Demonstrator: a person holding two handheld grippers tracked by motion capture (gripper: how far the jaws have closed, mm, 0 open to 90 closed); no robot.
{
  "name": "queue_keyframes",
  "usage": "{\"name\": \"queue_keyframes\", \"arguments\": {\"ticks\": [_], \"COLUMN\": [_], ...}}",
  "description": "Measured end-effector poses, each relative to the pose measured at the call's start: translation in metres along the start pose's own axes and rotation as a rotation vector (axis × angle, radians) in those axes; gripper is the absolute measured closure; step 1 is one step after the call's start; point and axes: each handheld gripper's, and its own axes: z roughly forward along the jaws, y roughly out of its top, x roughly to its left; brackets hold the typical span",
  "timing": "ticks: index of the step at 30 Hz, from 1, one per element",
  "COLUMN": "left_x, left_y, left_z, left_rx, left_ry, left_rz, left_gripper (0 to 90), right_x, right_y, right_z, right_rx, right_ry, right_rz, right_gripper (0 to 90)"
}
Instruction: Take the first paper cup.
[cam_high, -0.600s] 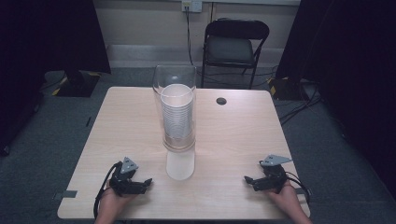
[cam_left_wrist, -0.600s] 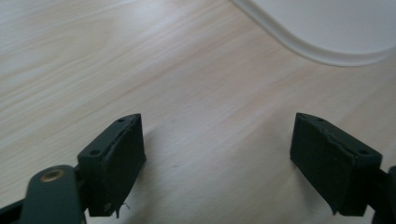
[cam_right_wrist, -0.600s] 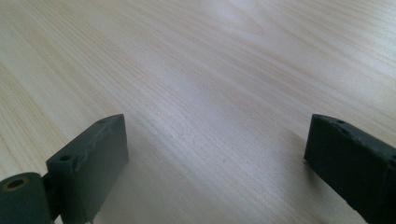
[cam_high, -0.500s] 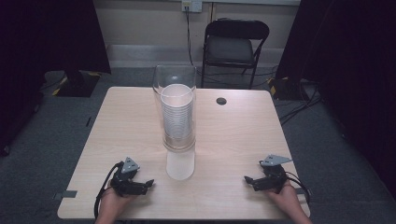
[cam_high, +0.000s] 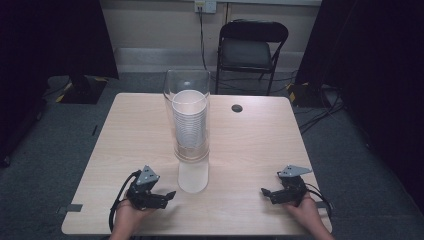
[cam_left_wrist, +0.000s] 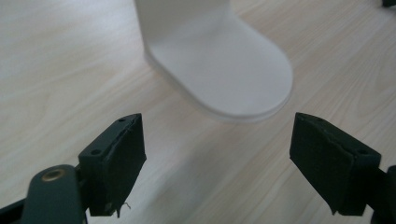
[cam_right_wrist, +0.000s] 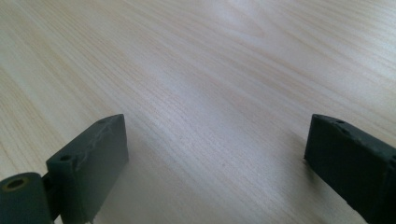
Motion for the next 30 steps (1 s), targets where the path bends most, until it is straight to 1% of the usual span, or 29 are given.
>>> {"name": "queue_keyframes", "arguments": {"ticks": [1,2,4,8,9,11,12,13,14,15,16,17,21,22,23,25,26,28,30], "left_x": [-0.002,-0.005,-0.010,-0.019,-0.020,-0.022,-0.023,-0.023,-0.025,-0.025,-0.026,-0.026,-0.026,-0.025,-0.025,-0.023,-0.022,-0.021,-0.021], "left_y": [0.004,0.007,0.014,0.030,0.032,0.039,0.042,0.045,0.048,0.051,0.055,0.057,0.064,0.065,0.066,0.068,0.069,0.070,0.071], "left_z": [0.000,0.002,0.004,0.009,0.009,0.010,0.011,0.011,0.012,0.012,0.013,0.014,0.015,0.014,0.015,0.015,0.015,0.017,0.018], "left_rx": [-0.009,-0.027,-0.052,-0.106,-0.114,-0.149,-0.161,-0.167,-0.182,-0.194,-0.204,-0.212,-0.261,-0.265,-0.283,-0.301,-0.295,-0.321,-0.342], "left_ry": [0.000,-0.007,-0.017,-0.017,-0.020,-0.013,-0.011,-0.005,0.004,0.007,0.012,0.023,0.039,0.040,0.041,0.045,0.050,0.038,0.037], "left_rz": [0.007,-0.004,-0.007,0.020,0.013,0.008,0.004,0.009,0.003,0.012,0.000,0.006,-0.022,-0.017,-0.024,-0.033,-0.039,-0.057,-0.065], "left_gripper": [17.8,17.9,18.0,18.4,18.4,18.8,19.5,20.1,20.1,20.1,20.2,20.5,21.6,22.9,24.3,25.5,25.9,26.7,26.9], "right_x": [0.000,0.000,0.000,0.000,0.000,0.000,0.000,0.000,0.000,0.000,0.000,0.000,0.000,0.000,0.000,0.000,0.000,0.000,0.000], "right_y": [0.000,0.000,0.000,0.000,0.000,0.000,0.000,0.000,0.000,0.000,0.000,0.000,0.000,0.000,0.000,0.000,0.000,0.000,0.000], "right_z": [0.000,0.000,0.001,0.001,0.001,0.001,0.001,0.001,0.001,0.001,0.001,0.001,0.000,0.000,0.001,0.001,0.001,0.000,0.000], "right_rx": [0.001,0.000,-0.001,0.000,0.000,0.000,0.000,0.000,-0.001,0.000,0.000,0.000,0.000,0.000,0.000,0.000,0.000,0.000,0.000], "right_ry": [0.000,0.002,0.003,0.003,0.003,0.003,0.003,0.003,0.003,0.003,0.003,0.003,0.004,0.004,0.003,0.003,0.003,0.004,0.003], "right_rz": [-0.001,-0.001,-0.002,-0.003,-0.003,-0.003,-0.003,-0.003,-0.003,-0.003,-0.003,-0.004,-0.004,-0.005,-0.004,-0.004,-0.003,-0.004,-0.003], "right_gripper": [5.6,5.6,5.6,5.6,5.5,5.6,5.6,5.6,5.6,5.6,5.6,5.6,5.6,5.6,5.5,5.6,5.6,5.6,5.6]}}
